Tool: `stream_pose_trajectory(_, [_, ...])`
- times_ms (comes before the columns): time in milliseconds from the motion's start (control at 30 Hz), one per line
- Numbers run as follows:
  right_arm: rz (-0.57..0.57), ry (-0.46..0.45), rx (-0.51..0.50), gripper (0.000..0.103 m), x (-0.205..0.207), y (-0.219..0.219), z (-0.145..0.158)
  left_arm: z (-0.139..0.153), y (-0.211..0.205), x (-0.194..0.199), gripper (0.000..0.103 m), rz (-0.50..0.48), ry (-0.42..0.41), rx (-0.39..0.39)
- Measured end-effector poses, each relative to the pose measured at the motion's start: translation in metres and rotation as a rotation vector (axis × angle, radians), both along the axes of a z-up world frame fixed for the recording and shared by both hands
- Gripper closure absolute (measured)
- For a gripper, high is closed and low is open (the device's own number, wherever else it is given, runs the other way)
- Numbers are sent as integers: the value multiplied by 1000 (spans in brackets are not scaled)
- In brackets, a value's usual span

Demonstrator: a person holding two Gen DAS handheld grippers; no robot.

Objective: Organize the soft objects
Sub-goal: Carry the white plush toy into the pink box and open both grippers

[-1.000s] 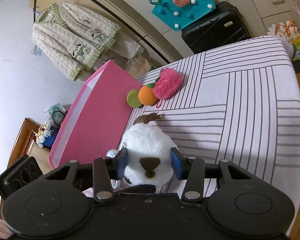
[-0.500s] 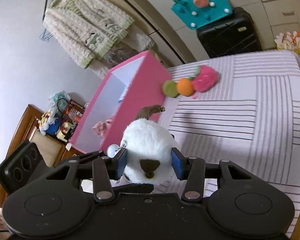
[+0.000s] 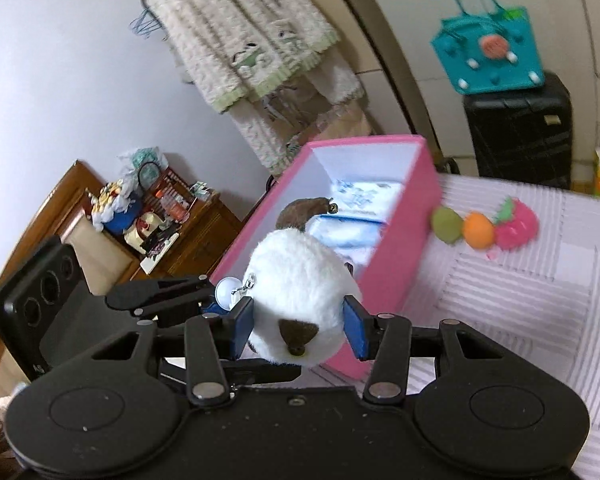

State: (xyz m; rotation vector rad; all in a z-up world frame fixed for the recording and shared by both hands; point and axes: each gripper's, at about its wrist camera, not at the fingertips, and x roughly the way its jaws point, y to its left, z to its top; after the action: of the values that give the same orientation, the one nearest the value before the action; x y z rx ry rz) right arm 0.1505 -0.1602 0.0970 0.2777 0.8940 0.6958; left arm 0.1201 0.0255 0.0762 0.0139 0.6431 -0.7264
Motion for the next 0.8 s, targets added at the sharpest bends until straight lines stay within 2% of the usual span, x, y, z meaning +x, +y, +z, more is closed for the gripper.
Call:
stream_pose_trajectory(167, [26,-14,-19,49,26,28,5,5,27,19,51,42,-4,14])
stream_pose_trajectory(300, [18,-15,-56,49,53,49,-7,-11,42,41,51,99,-1,7])
stream_pose_trajectory(400, [7,18,-94,49,77,61,-22,-29,54,66,51,130,64,-27])
stream_pose_trajectory(600, [8,78,-167,49,106,73,-42,-56,62,112,51,107,219,-55])
stream_pose_trajectory(800, [62,68,-248,49,101,83,-43,-70,62,118,52,80,296,-69])
